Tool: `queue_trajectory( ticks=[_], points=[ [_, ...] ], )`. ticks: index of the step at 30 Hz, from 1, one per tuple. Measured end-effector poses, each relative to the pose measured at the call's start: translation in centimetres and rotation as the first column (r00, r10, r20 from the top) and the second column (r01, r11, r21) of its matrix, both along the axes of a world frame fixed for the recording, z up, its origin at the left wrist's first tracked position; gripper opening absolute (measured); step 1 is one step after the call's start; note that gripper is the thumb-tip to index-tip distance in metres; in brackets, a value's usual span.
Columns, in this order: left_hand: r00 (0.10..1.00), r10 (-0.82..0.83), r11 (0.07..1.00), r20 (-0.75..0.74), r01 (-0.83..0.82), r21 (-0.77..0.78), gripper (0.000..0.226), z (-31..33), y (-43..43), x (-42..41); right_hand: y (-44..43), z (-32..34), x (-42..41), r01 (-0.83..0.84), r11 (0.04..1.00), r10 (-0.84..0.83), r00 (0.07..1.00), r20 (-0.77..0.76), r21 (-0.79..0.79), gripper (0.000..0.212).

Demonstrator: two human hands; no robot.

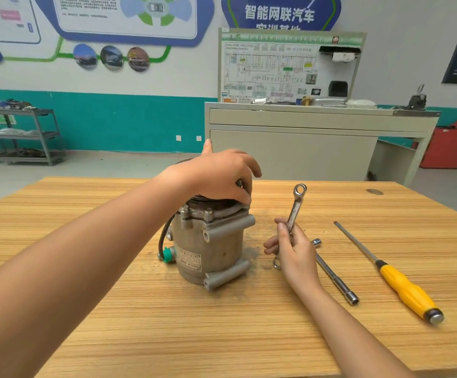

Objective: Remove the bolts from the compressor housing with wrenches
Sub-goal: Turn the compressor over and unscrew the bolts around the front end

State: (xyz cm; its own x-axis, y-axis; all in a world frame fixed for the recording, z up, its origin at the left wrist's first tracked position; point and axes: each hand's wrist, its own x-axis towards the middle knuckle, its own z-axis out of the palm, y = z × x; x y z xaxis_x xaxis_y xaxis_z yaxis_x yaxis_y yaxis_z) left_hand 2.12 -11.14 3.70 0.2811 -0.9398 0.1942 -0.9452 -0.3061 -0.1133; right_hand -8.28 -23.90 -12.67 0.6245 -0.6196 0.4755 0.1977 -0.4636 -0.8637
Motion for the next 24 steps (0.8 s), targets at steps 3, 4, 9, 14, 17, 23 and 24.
queue_trajectory(
  ticks=[3,4,9,14,17,23,24],
  points=[
    [0.995,-0.012,0.986,-0.098,-0.005,-0.167,0.017,0.3,0.3,0.1,0.2,-0.2,-0.1,-0.038,0.998,0.036,0.998,-0.052,-0.046,0.017],
    [0.993,-0.015,0.980,-0.117,-0.008,-0.197,0.013,0.4,0.4,0.1,0.2,-0.2,-0.2,-0.043,0.997,0.040,0.998,-0.053,-0.059,0.017],
    [0.972,-0.065,0.934,-0.224,-0.020,-0.356,0.010,0.5,1.7,0.0,0.1,0.1,-0.7,0.007,0.999,-0.006,0.999,-0.043,0.031,0.020],
    [0.937,-0.124,0.675,-0.325,-0.160,-0.720,0.014,-0.1,7.7,0.8,-0.1,-0.3,-0.6,0.028,1.000,-0.027,0.996,-0.081,0.014,0.024],
    [0.882,0.006,0.563,-0.471,-0.392,-0.728,0.023,-3.4,13.8,2.2,0.3,-0.5,-0.6,0.013,0.999,-0.017,0.996,-0.084,-0.048,0.024],
    [0.614,0.400,0.380,-0.681,-0.787,-0.486,0.020,-13.2,24.3,4.5,0.4,-0.7,-0.5,0.003,0.998,-0.008,0.996,-0.084,-0.056,0.021],
    [0.584,0.456,0.367,-0.672,-0.811,-0.456,0.019,-14.3,25.2,4.9,0.3,-0.8,-0.4,0.006,0.998,-0.011,0.996,-0.085,-0.056,0.021]
  ],
)
